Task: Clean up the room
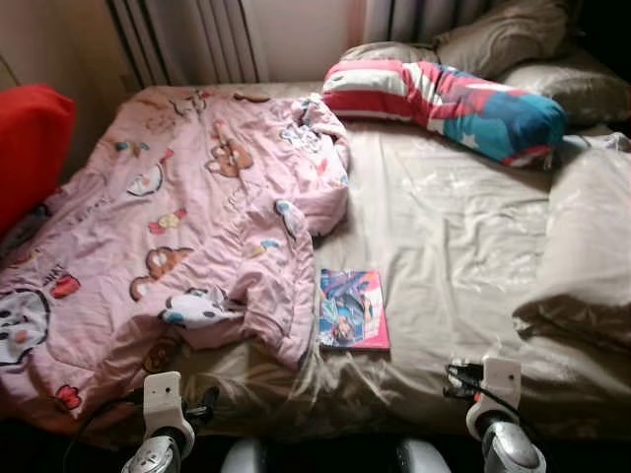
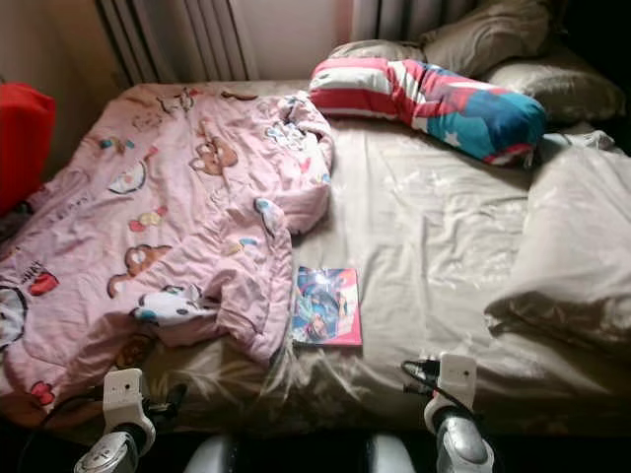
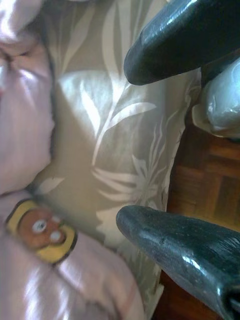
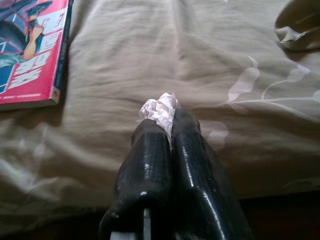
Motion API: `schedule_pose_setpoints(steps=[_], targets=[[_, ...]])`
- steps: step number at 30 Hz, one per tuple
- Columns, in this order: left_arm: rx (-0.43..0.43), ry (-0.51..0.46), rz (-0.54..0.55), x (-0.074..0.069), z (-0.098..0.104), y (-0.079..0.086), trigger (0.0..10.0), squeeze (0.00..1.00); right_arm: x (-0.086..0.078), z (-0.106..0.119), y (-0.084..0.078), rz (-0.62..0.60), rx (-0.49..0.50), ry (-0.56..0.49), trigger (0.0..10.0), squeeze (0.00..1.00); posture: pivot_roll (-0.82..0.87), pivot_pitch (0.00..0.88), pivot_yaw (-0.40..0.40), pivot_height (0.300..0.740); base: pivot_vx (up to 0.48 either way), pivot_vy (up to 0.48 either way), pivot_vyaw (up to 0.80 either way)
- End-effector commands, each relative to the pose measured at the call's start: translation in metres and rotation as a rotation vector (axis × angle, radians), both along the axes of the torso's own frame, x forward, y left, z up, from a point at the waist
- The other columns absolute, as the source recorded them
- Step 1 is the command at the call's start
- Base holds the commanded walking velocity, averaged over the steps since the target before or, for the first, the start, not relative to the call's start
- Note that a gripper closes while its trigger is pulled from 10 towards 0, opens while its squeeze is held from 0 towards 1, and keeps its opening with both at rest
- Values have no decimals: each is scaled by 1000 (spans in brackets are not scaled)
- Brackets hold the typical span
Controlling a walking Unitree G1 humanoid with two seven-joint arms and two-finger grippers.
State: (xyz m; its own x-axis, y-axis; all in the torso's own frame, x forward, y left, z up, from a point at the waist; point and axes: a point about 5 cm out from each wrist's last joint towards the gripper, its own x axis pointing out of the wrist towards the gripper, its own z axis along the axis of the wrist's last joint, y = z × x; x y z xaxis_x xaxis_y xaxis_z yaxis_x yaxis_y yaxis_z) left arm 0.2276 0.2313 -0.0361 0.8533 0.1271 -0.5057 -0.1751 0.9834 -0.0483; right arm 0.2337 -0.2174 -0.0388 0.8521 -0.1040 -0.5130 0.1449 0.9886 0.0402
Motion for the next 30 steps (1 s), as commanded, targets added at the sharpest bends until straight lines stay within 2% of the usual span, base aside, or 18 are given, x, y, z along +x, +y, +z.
schedule_pose_setpoints(steps=[1, 9, 14, 17, 22, 25, 30], targets=[[17, 46, -5, -6, -6, 4, 10000, 0, -5, -6, 2, 9, 2, 47, 10000, 0, -39, 0, 36, 694, 0, 0, 0], [38, 117, -32, -7, -10, 3, 10000, 0, -12, -13, 9, 30, 46, 94, 10000, 0, -66, 0, 62, 739, 0, 0, 0], [41, 127, -44, -6, -10, 5, 10000, 0, -18, -19, 17, 50, 36, 130, 10000, 0, -90, 0, 86, 740, 0, 0, 0], [39, 161, -46, -9, -14, 5, 10000, 0, -33, -30, 19, -19, 56, 203, 10000, 0, -115, 0, 99, 740, 0, 0, 0], [26, 184, -27, -13, -17, 5, 10000, 0, -53, -42, 18, -60, 79, 294, 10000, 0, -124, 0, 63, 740, 0, 0, 0], [1, 219, -5, -20, -23, 0, 10000, 0, -65, -48, 17, -51, 84, 354, 10000, 0, -121, 0, 65, 740, 0, 0, 0], [-12, 293, -3, -36, -33, 0, 10000, 0, -64, -46, 5, -86, 61, 358, 10000, 0, -126, 0, 79, 740, 0, 0, 0]])
